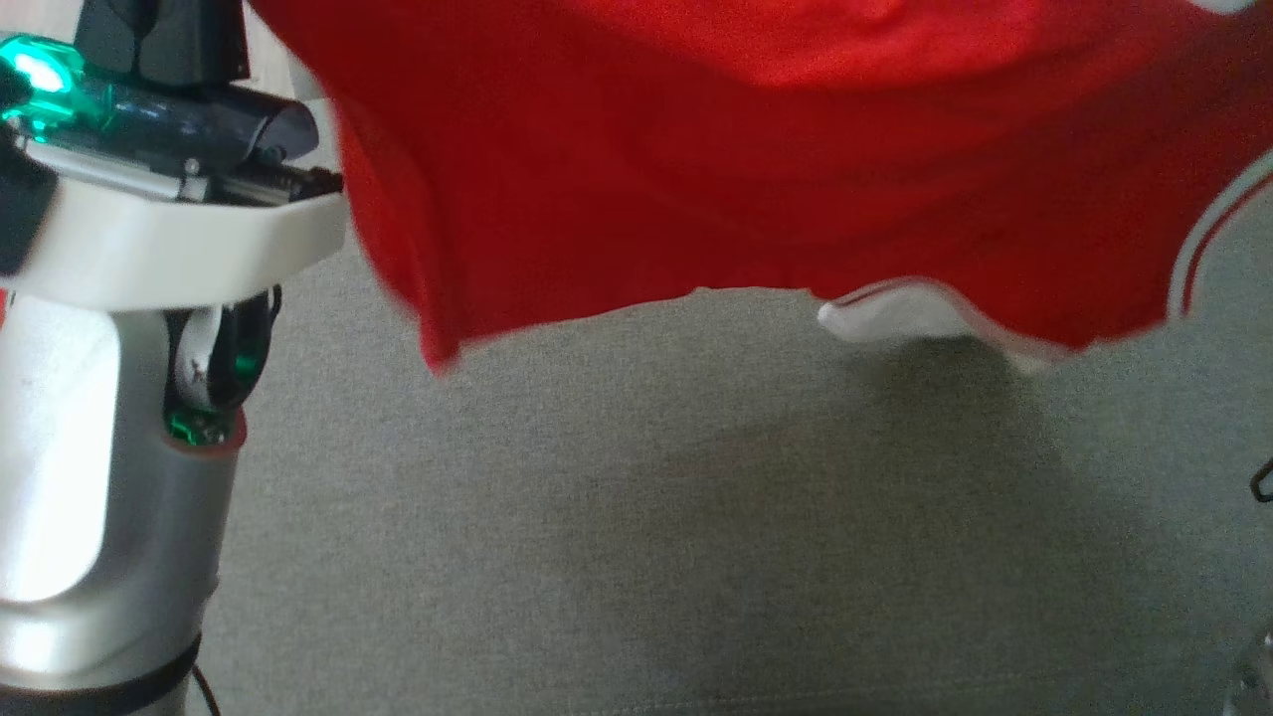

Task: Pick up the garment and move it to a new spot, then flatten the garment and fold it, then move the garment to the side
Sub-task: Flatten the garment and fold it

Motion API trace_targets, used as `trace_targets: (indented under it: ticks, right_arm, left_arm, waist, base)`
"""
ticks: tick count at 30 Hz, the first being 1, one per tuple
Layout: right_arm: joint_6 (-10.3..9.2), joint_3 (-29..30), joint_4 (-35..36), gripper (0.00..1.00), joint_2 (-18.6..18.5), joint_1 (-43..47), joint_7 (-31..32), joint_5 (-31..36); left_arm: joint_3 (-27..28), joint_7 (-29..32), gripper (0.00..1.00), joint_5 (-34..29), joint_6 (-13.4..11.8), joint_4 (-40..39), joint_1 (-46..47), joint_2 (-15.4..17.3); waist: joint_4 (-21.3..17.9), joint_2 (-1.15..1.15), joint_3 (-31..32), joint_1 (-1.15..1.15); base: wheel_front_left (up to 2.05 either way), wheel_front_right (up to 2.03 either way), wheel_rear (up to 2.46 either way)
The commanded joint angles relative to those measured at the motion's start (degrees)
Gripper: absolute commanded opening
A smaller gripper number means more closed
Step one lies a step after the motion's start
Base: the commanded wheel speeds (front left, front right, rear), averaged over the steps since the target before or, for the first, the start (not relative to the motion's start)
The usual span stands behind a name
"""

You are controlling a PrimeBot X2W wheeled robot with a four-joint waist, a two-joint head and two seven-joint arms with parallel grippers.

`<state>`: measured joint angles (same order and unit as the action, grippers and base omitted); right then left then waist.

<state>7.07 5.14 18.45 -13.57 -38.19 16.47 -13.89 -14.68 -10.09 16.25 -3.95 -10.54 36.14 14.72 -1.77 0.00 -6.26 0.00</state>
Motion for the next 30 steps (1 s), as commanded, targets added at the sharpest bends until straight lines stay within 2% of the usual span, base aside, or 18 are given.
trace_targets:
  ticks: [1, 9, 14, 21, 29, 30]
  right_arm:
    - [0.42, -1.2, 1.4, 0.0, -0.5, -2.0, 0.9, -0.7]
    - [0.42, -2.4, -1.9, 0.0, 0.2, -2.4, 2.1, -1.9]
    - [0.42, -3.3, -7.1, 0.0, 0.1, -5.1, 0.8, -3.6]
    - [0.42, -7.3, -25.1, 0.0, -0.1, -21.2, -5.4, -5.4]
    - [0.42, -11.4, -47.4, 0.0, 3.9, -39.6, -19.2, -7.3]
    - [0.42, -11.4, -47.4, 0.0, 3.9, -39.6, -19.2, -7.3]
  left_arm:
    - [2.3, 0.7, 0.0, 0.6, 0.1, -1.3, 3.1, 2.1]
    - [2.1, 1.6, 0.0, 2.2, 0.4, 2.0, 3.6, 1.8]
    - [2.2, 1.4, 0.0, 3.2, 1.0, 5.9, 5.8, 1.5]
    - [1.8, -0.9, 0.0, 4.4, 3.9, 21.8, 19.3, -0.3]
    - [3.0, -4.3, 0.0, 4.6, 6.2, 41.2, 33.6, -2.2]
    - [3.0, -4.3, 0.0, 4.6, 6.2, 41.2, 33.6, -2.2]
  waist:
    - [0.0, 0.0, 0.2, 0.0]
    - [-0.2, 0.0, -0.5, 0.0]
    - [-0.1, 0.0, -2.8, 0.0]
    - [0.5, 0.0, -8.5, 0.0]
    - [0.6, 0.0, -11.4, 0.0]
    - [0.6, 0.0, -11.4, 0.0]
  base:
    - [0.0, 0.0, 0.0]
    - [0.0, 0.0, 0.0]
    - [0.0, 0.0, 0.0]
    - [0.0, 0.0, 0.0]
    - [0.0, 0.0, 0.0]
    - [0.0, 0.0, 0.0]
